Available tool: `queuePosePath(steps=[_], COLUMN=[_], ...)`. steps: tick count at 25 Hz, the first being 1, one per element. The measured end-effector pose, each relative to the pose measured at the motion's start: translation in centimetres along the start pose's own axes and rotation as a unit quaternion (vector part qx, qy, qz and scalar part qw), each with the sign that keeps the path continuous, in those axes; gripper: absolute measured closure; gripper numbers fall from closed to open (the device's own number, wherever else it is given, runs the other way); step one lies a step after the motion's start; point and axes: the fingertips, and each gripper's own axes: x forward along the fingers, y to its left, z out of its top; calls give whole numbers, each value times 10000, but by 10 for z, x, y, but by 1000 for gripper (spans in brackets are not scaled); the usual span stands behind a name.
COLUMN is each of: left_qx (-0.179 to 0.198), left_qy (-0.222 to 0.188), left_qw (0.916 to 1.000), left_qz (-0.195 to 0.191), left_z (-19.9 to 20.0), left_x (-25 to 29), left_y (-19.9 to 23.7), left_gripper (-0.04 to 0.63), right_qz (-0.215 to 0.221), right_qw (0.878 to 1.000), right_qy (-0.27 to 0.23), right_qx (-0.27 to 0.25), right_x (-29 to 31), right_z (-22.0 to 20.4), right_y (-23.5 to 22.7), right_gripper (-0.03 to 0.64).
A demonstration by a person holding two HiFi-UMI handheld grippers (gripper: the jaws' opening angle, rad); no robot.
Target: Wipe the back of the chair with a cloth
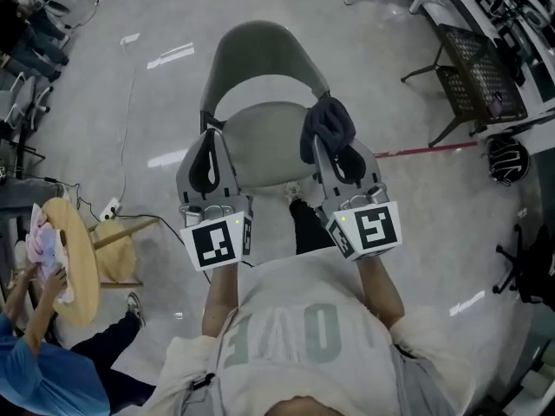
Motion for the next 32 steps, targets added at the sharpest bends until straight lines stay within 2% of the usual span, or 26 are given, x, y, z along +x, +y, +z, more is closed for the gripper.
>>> queuePosePath(steps=[6, 11, 15, 22, 26, 32], left_qx=[57, 58, 268, -3, -261, -238], left_qy=[3, 45, 132, 239, 179, 22], left_qw=[9997, 9986, 9979, 9985, 9989, 9996], left_qz=[253, 517, 575, 483, 347, 168], left_z=[0, -5, -15, -29, -32, -26], left_x=[133, 204, 234, 255, 264, 289], left_y=[15, 44, 63, 90, 98, 110], left_gripper=[581, 581, 581, 581, 581, 581], right_qz=[271, 574, 745, 733, 538, 334], right_qw=[9995, 9980, 9966, 9963, 9978, 9990], right_qy=[184, 253, 316, 447, 383, 287], right_qx=[-25, 97, 136, 91, -51, -75], right_x=[131, 214, 255, 285, 288, 305], right_z=[18, 18, 12, 0, 7, 13], right_y=[-68, -90, -94, -71, -64, -62], right_gripper=[555, 555, 555, 555, 555, 555])
